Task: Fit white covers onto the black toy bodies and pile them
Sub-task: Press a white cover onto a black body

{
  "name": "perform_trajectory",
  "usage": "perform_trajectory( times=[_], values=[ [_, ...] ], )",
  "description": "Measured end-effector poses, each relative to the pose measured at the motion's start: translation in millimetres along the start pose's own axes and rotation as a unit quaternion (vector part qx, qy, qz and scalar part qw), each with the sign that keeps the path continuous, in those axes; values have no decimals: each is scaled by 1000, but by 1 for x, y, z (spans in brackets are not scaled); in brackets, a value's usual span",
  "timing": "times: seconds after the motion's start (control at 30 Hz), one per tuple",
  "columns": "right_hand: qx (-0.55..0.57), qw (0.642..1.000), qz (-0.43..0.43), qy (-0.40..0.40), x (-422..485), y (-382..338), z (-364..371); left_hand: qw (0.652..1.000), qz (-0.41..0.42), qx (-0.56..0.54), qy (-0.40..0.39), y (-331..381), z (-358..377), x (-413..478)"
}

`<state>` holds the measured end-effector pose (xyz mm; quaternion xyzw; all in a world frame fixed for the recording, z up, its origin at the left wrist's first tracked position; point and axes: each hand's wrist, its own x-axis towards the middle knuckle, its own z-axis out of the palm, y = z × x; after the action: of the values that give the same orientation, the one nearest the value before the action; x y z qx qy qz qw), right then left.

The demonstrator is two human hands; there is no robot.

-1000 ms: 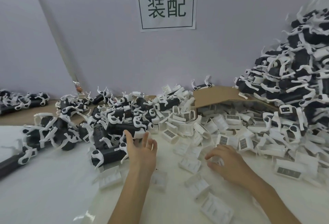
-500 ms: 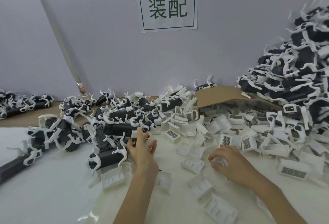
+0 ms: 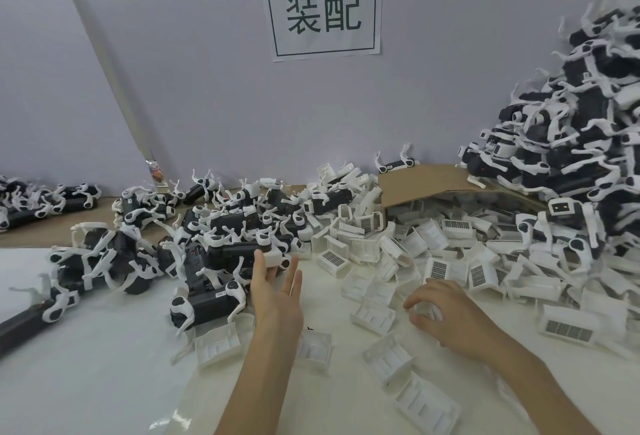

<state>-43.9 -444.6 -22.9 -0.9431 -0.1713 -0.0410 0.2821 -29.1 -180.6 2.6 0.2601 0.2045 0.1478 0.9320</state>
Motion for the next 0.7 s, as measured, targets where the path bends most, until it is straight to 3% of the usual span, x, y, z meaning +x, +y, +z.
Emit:
perform_trajectory(
  times=[0.23,0.4,0.7],
  values=[
    [-3,1000,11,-3,-1,-3,-1,996,-66,-55,17,8,-8,10],
    [54,998,21,32,-3,-8,-5,993,-98,-63,15,9,-10,13],
    [89,993,29,72,-4,-14,-5,989,-115,-75,-54,6,-5,4]
  ],
)
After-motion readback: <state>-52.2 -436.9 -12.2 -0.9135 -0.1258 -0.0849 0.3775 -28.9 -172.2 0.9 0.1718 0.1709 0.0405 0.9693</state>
